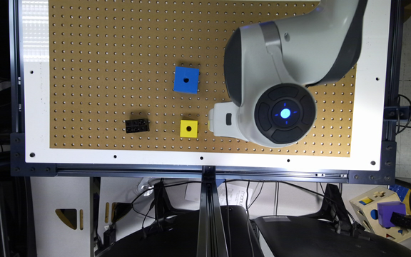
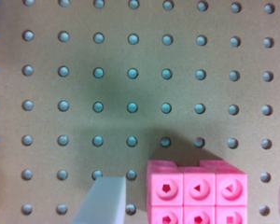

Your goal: Pick up pink block.

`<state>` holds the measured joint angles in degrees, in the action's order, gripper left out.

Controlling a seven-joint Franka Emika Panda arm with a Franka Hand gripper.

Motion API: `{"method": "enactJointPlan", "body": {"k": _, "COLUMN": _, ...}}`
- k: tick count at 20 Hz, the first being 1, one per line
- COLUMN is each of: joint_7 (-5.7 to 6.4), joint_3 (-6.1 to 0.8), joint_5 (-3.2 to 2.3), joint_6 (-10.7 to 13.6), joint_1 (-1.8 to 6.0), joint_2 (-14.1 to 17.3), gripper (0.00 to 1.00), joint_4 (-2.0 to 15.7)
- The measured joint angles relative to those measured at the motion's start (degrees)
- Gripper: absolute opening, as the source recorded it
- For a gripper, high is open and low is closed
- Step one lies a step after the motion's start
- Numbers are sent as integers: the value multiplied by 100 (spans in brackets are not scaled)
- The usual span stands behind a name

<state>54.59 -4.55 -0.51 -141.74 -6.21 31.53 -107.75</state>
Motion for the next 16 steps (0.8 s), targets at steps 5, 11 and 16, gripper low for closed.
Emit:
{"method": "enactJointPlan", "body": {"k": 5, "joint_7": 0, "joint_3": -1, "joint_5": 0, "joint_6": -79, "joint_1": 0, "joint_2": 264, "gripper": 100, "joint_4": 209}}
{"method": "enactJointPlan", "body": {"k": 11, "joint_7": 0, "joint_3": -1, "joint_5": 0, "joint_6": -102, "joint_1": 0, "joint_2": 379, "gripper": 100, "joint_4": 219}}
{"method": "enactJointPlan", "body": {"k": 16, "joint_7": 7, "joint_3": -1, "joint_5": -8, "joint_6": -288, "joint_1": -2, "joint_2": 570, "gripper": 100, "joint_4": 246}}
